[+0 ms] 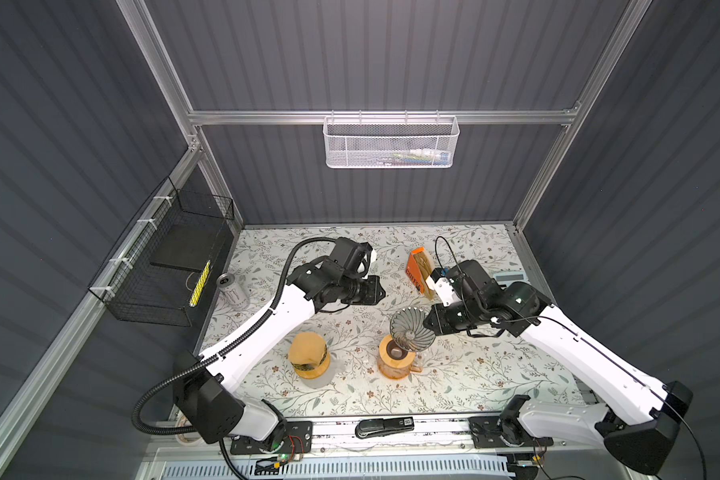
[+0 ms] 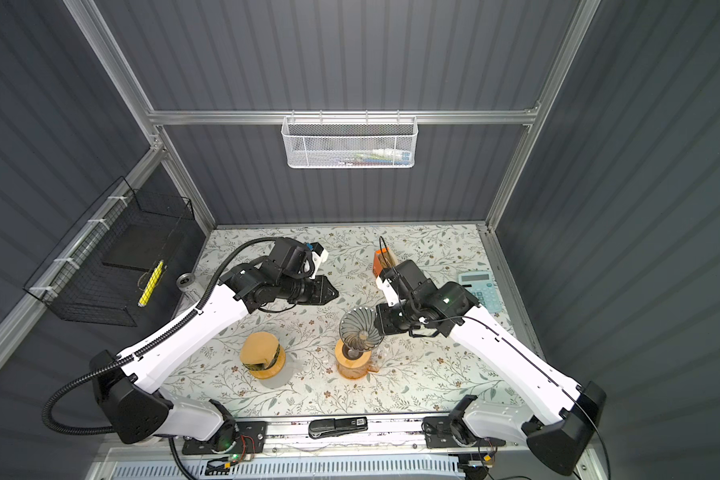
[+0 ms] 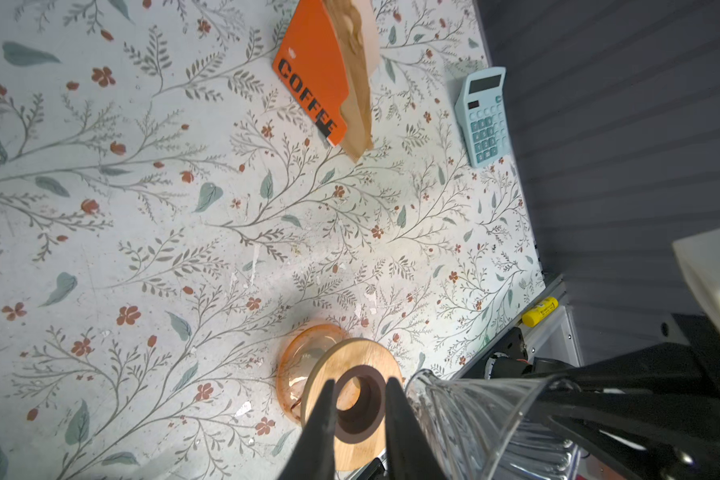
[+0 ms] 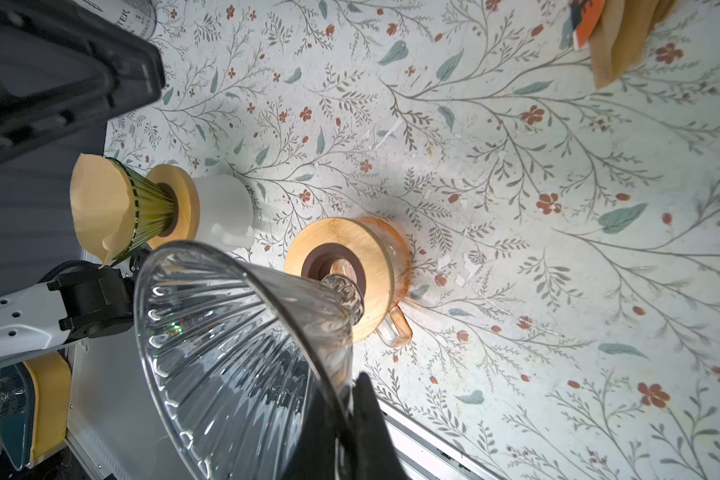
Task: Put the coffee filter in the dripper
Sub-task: 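Lift the dripper with the right gripper and carry it over the jug, then lower the dripper into the bamboo ring while the left gripper moves beside it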
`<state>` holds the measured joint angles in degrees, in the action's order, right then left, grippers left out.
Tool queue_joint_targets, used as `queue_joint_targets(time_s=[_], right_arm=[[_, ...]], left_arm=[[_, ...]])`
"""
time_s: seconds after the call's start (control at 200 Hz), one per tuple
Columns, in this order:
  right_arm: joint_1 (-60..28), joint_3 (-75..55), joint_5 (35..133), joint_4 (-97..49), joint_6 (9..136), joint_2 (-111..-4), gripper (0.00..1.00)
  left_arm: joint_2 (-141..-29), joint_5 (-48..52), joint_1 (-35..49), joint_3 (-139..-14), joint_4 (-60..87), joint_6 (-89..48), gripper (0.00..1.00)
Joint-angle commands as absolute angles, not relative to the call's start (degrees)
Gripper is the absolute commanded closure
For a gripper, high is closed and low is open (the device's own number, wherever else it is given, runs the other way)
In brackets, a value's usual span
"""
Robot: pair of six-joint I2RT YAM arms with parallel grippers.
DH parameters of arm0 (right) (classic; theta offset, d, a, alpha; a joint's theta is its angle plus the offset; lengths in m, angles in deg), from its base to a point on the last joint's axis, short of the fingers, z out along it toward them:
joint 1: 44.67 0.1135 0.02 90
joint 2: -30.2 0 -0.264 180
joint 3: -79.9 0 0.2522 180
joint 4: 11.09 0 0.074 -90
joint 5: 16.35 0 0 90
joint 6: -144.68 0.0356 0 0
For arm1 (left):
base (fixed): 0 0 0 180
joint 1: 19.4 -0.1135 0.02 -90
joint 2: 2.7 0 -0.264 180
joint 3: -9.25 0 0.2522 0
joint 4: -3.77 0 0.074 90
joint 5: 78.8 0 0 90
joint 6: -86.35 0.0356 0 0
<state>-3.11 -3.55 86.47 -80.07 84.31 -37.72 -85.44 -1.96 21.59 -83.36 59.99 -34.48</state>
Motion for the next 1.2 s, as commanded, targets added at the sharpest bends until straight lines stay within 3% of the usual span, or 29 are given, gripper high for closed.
queue_joint_targets(time_s=[0.0, 0.37, 1.191], right_arm=[[-1.77, -1.95, 88.24, -78.31, 86.70, -37.16, 1.00], [-0.11, -1.36, 89.01, -74.71, 88.52, -40.12, 1.00], [-0.02, -0.57, 88.24, -72.30, 88.03, -45.37, 1.00]], left_arm=[[-83.90, -3.01, 22.44, -80.65, 60.79, -35.98, 0.78], [-78.90, -6.11, 24.03, -74.43, 60.63, -38.46, 0.79], [-76.71, -7.25, 24.07, -73.87, 66.27, -36.92, 0.79]])
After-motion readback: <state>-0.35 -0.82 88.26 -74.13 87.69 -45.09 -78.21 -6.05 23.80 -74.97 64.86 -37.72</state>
